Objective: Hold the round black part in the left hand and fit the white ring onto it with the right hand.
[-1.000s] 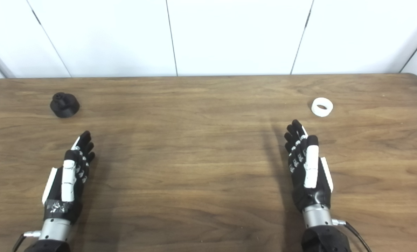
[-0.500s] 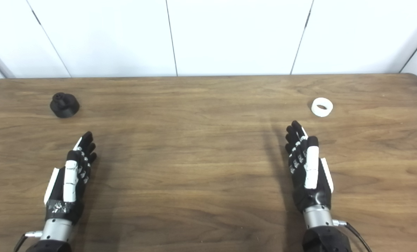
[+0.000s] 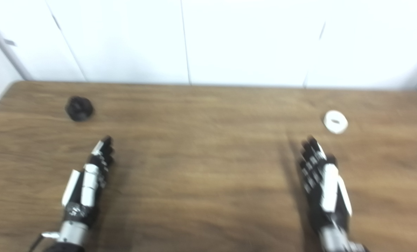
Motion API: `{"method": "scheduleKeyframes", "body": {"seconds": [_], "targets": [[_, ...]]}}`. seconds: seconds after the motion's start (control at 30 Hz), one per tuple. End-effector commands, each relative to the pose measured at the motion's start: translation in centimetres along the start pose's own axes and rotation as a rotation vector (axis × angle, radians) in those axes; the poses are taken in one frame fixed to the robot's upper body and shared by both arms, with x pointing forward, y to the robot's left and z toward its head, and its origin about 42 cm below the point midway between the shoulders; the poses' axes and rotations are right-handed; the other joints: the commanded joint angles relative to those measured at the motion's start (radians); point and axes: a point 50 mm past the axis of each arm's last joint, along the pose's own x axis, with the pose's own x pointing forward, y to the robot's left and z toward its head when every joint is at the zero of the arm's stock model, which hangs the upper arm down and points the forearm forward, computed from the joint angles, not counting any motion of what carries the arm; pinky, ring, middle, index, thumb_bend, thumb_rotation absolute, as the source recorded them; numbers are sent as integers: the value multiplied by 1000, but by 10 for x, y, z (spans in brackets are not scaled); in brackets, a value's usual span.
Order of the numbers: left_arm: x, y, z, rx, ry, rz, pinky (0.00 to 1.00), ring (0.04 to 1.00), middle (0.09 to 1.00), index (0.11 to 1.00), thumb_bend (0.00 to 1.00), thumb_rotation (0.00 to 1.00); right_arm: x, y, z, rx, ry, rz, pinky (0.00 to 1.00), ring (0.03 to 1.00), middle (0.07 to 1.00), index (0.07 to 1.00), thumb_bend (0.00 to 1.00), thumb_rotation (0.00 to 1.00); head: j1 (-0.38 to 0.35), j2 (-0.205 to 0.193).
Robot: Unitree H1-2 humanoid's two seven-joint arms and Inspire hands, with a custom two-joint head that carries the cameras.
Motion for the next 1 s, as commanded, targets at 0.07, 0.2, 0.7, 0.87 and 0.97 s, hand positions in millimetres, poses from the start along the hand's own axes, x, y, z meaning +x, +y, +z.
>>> {"method": "scheduleKeyframes", "body": {"seconds": [0.07,0.2,0.7,0.87,0.97], "targets": [[-9,-15,-3,-16,-33,15,1000,1000,1000,977,559,1000,-15,-17,-8,-42,26,-2,1000,990,955,956,562,1000,23,-29],[-10,-18,-7,-8,-32,13,1000,1000,1000,981,538,1000,-15,-21,-11,-52,24,12,1000,993,961,966,550,1000,31,-41],[-10,-14,-5,144,-11,99,970,986,985,955,640,621,-14,-24,-19,-51,42,16,1000,1000,959,961,575,1000,27,-65],[2,-4,14,249,-78,179,988,978,958,912,792,385,-15,-23,-20,-43,38,13,1000,994,952,956,553,1000,23,-63],[12,6,26,340,-115,222,999,996,958,890,867,340,-15,-23,-20,-56,34,13,1000,1000,955,961,551,1000,23,-63]]}}
